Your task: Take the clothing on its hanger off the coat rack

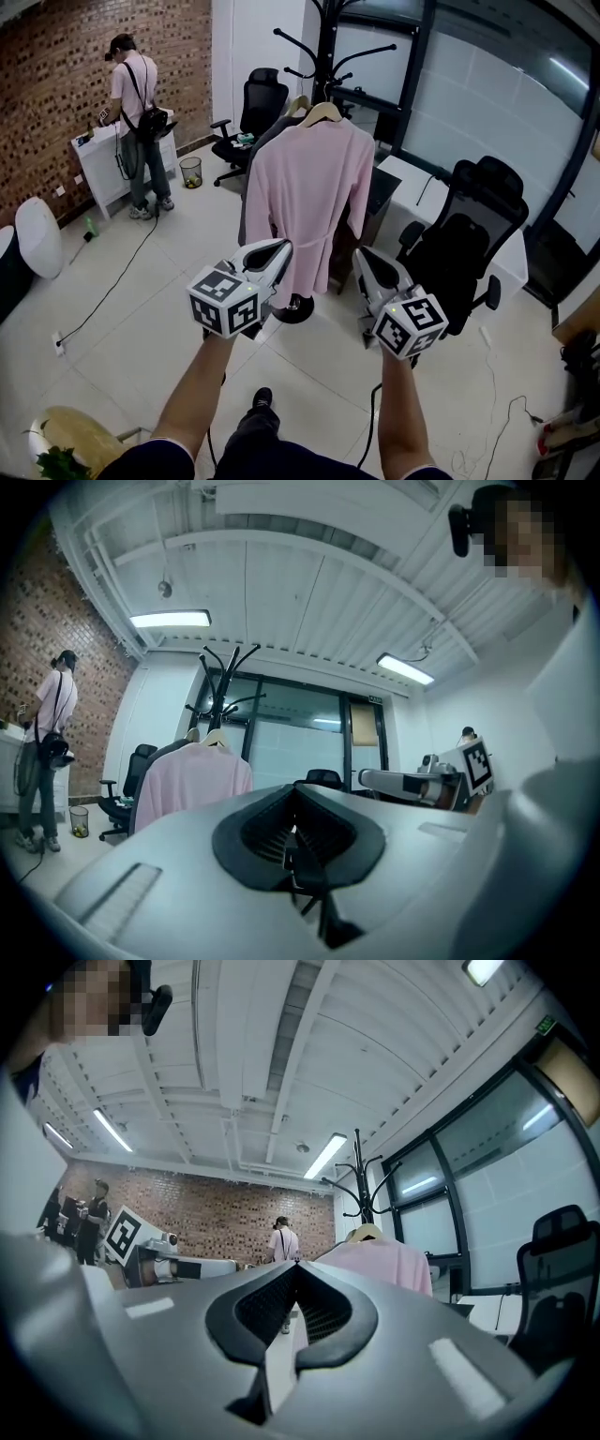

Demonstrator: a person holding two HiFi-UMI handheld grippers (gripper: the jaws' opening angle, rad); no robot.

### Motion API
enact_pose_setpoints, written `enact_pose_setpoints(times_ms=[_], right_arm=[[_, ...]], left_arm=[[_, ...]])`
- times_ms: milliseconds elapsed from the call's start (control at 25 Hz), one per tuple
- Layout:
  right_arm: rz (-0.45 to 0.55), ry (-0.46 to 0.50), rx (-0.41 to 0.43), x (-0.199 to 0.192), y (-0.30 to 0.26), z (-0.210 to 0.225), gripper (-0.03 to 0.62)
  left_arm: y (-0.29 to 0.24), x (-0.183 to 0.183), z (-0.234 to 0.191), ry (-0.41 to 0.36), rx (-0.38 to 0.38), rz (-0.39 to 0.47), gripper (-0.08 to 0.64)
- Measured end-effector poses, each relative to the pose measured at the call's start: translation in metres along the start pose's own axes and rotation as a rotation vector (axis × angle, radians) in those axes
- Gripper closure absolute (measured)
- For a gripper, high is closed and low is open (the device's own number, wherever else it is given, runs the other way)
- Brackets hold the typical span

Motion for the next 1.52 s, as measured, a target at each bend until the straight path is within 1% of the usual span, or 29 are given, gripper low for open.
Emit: enact_pose_setpoints(times_ms=[200,320,400,600,920,1080,1120,1200,1240,1360,1400,1520], right_arm=[[0.003,0.026,-0.022,0.005,-0.052,0.04,0.591],[0.004,0.036,-0.031,0.005,-0.082,0.061,0.591],[0.014,0.03,-0.052,0.003,-0.099,0.074,0.591],[-0.009,0.02,-0.064,-0.004,-0.139,0.098,0.591],[-0.057,0.023,-0.04,-0.014,-0.166,0.132,0.591],[-0.06,0.022,-0.035,-0.015,-0.169,0.143,0.591],[-0.058,0.024,-0.033,-0.014,-0.17,0.146,0.591],[-0.057,0.025,-0.031,-0.012,-0.171,0.15,0.591],[-0.058,0.025,-0.031,-0.012,-0.17,0.152,0.591],[-0.065,0.023,-0.037,-0.015,-0.166,0.158,0.591],[-0.066,0.022,-0.041,-0.016,-0.165,0.16,0.591],[-0.068,0.022,-0.06,-0.017,-0.157,0.169,0.591]], left_arm=[[-0.058,0.006,-0.047,-0.034,-0.016,-0.003,0.548],[-0.088,0.007,-0.073,-0.068,-0.033,-0.019,0.548],[-0.105,0.01,-0.09,-0.089,-0.043,-0.024,0.548],[-0.136,0.015,-0.135,-0.097,-0.017,-0.029,0.548],[-0.17,0.004,-0.158,-0.067,0.017,-0.043,0.548],[-0.183,0.005,-0.169,-0.085,0.049,-0.043,0.548],[-0.188,0.007,-0.172,-0.103,0.059,-0.04,0.548],[-0.2,0.012,-0.178,-0.163,0.07,-0.037,0.548],[-0.208,0.014,-0.18,-0.196,0.072,-0.039,0.528],[-0.234,0.027,-0.192,-0.289,0.1,-0.046,0.399],[-0.243,0.031,-0.197,-0.326,0.117,-0.049,0.372],[-0.27,0.04,-0.21,-0.448,0.147,-0.083,0.336]])
Point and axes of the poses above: the fingertips, and each gripper's own axes: y backward along the fingers, z to its right, x out of its top, the point moved 3 cm from there along y, backward along the fingers, and after that the axes turned 12 degrees about x, right-handed, at the moved point
